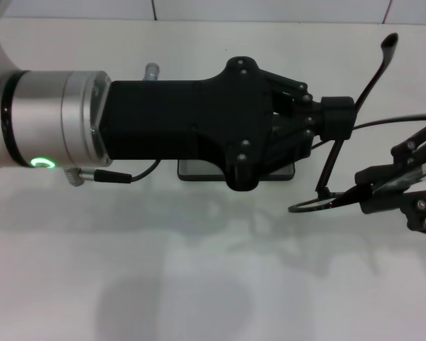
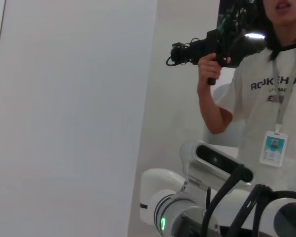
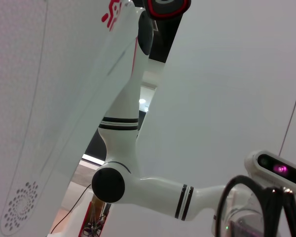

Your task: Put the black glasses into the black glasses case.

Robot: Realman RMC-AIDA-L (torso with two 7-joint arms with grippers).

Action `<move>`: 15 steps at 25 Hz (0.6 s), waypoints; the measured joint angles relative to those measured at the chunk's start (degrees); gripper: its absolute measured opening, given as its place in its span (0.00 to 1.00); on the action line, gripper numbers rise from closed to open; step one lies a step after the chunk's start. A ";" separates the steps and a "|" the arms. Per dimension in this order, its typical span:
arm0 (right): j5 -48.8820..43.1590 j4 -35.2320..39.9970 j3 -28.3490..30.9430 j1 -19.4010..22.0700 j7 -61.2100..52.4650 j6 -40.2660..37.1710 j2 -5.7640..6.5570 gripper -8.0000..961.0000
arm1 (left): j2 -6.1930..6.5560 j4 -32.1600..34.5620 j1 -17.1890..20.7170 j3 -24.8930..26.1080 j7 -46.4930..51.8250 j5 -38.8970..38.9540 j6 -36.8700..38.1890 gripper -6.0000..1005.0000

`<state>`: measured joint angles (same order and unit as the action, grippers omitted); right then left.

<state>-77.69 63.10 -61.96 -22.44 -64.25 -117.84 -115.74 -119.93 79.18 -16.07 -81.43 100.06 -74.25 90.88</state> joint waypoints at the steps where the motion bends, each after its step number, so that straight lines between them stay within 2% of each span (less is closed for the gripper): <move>1: 0.00 0.00 -0.04 -0.01 0.00 0.00 0.00 0.12 | 0.00 -0.02 0.06 0.09 -0.20 0.05 0.00 0.07; 10: 0.00 0.00 -0.38 -0.08 0.03 -0.56 -0.17 0.12 | 0.04 -2.33 -0.21 1.18 -3.42 -1.46 -2.70 0.07; 15: 0.00 -1.31 -0.43 -0.99 0.36 -0.39 -0.21 0.12 | -0.07 -3.25 -0.63 -0.04 -4.64 -1.03 -2.68 0.08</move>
<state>-77.69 61.79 -62.40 -23.43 -63.89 -118.23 -115.95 -119.99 75.93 -16.70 -81.47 95.42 -75.28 88.19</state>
